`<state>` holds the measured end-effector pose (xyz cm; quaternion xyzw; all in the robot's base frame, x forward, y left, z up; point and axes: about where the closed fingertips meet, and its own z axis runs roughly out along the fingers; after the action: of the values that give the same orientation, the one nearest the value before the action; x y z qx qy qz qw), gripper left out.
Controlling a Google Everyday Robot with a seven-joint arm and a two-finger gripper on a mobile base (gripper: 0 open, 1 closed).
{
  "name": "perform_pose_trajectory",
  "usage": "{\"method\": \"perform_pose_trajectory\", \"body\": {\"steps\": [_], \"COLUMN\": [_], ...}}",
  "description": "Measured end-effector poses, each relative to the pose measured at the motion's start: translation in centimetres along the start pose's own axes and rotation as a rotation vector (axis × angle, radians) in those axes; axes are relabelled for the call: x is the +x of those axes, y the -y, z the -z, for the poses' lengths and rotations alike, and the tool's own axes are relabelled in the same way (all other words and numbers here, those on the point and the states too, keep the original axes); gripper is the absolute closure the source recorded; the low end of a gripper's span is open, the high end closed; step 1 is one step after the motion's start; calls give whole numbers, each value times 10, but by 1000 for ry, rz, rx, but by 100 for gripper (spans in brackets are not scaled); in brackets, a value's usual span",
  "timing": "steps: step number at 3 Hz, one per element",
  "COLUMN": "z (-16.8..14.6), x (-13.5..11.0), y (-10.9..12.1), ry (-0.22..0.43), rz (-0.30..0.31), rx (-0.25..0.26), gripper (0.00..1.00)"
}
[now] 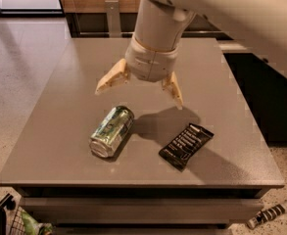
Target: Place green can upright
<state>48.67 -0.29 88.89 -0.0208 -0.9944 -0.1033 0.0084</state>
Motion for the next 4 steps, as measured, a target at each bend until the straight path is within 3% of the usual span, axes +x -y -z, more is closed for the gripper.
{"method": "perform_pose_trajectory", "body": {"steps": [1, 2, 3, 4], "z": [-16, -21, -24, -38], "x": [8, 23, 33, 32], "y": [-14, -19, -22, -23], "ry": [-46, -48, -31, -30], "rz": [-25, -91, -154, -181], "rx": [55, 102, 120, 96], "gripper": [0, 0, 0, 0]}}
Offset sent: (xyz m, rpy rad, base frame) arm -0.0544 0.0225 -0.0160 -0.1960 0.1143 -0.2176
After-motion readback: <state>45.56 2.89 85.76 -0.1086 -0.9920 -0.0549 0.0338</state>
